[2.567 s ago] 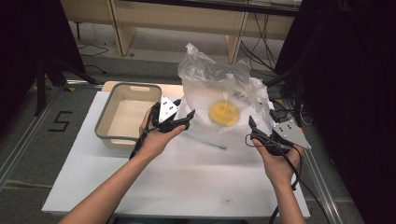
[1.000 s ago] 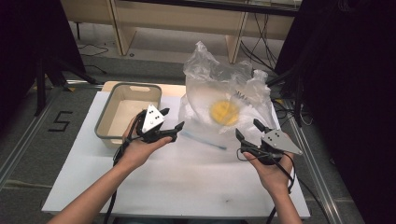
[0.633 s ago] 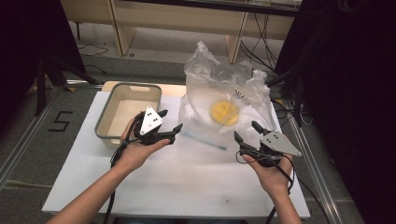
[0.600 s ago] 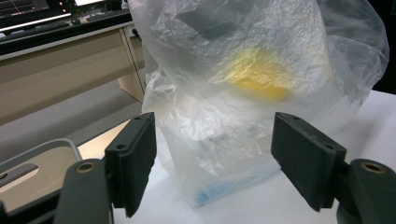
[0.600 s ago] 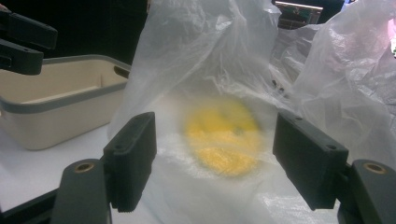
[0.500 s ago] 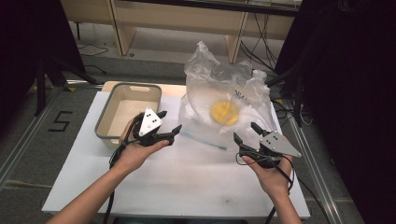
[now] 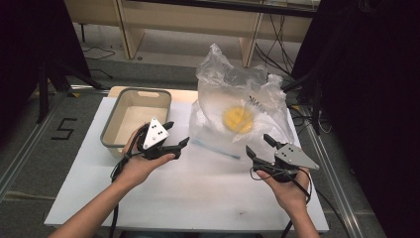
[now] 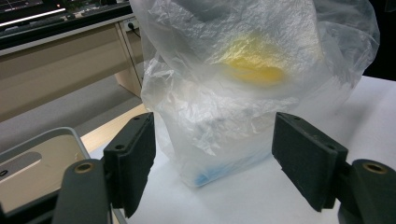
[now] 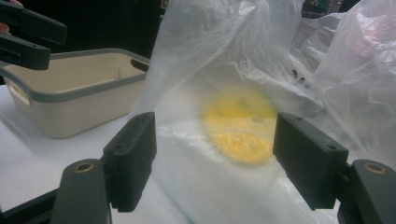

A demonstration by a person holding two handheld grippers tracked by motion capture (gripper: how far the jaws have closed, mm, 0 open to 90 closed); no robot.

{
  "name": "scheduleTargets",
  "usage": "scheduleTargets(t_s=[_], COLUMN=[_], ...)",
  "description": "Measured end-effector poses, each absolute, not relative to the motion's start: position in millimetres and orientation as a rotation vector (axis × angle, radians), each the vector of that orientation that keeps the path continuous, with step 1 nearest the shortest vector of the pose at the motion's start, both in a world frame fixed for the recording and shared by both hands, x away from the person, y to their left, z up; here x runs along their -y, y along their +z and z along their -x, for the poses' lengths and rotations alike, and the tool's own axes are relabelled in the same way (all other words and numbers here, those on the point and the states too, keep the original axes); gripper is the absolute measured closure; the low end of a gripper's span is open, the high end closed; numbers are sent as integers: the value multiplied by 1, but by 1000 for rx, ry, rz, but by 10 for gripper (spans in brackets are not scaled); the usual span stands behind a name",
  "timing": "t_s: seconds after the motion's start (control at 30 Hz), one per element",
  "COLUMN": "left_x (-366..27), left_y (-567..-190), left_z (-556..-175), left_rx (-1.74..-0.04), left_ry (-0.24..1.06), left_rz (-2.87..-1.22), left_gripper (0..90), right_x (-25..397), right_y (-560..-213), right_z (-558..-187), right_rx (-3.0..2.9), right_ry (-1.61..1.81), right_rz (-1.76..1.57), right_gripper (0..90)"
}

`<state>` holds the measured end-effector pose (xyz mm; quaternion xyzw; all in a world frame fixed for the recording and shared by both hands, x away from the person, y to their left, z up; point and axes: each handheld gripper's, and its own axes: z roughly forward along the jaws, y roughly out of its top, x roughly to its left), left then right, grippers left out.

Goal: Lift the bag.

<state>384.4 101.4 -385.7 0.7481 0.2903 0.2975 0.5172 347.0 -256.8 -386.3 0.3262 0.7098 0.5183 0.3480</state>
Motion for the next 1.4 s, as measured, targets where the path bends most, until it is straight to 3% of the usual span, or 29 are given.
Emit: scheduleTargets(t_s=[1.4], left_x=[-139], left_y=[-418], left_z=[-359], left_rx=[-710], left_ry=[668], left_rz=[-1900], left_gripper=[292], right_x=[270], right_y=[-421], right_z=[-329], right_rx=[-2043], right_ry=[1370], right_rz=[-857], right_gripper=[325])
